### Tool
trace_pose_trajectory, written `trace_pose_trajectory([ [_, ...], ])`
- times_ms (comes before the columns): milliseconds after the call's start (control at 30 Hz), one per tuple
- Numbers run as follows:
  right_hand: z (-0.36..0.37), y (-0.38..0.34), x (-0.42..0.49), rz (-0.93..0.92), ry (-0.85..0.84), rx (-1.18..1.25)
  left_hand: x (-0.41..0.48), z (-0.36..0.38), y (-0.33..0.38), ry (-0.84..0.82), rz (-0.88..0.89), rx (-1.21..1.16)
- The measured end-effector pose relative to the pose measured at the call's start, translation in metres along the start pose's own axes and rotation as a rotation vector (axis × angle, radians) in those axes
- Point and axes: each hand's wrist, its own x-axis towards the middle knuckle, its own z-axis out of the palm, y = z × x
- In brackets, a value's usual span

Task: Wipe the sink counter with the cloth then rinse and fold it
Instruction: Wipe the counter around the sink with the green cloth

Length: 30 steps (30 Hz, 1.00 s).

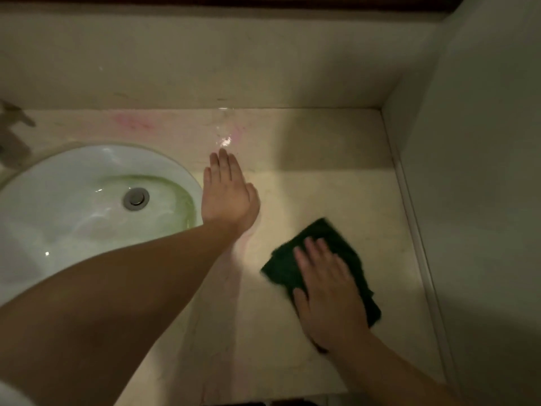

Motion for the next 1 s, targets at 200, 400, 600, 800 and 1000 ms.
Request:
trace_pose_trajectory([
  [200,-0.023,0.019,0.124,0.425,0.186,-0.002,0.002,0.002,0.001,0.030,-0.002,-0.014],
  [400,-0.045,0.002,0.258,0.124,0.137,-0.017,0.005,0.007,-0.002,0.050,0.002,-0.052],
  [600,-0.048,-0.039,0.312,-0.435,-0.079,-0.116,0.005,0.007,-0.002,0.136,-0.042,-0.139],
  [800,-0.062,-0.050,0.294,-0.094,0.016,0.769,-0.002,-0.007,-0.005,0.253,-0.016,-0.315],
  [1000,-0.058,-0.005,0.251,0.077,0.361,0.598,0.089,-0.026,0.040,-0.015,-0.165,-0.249],
])
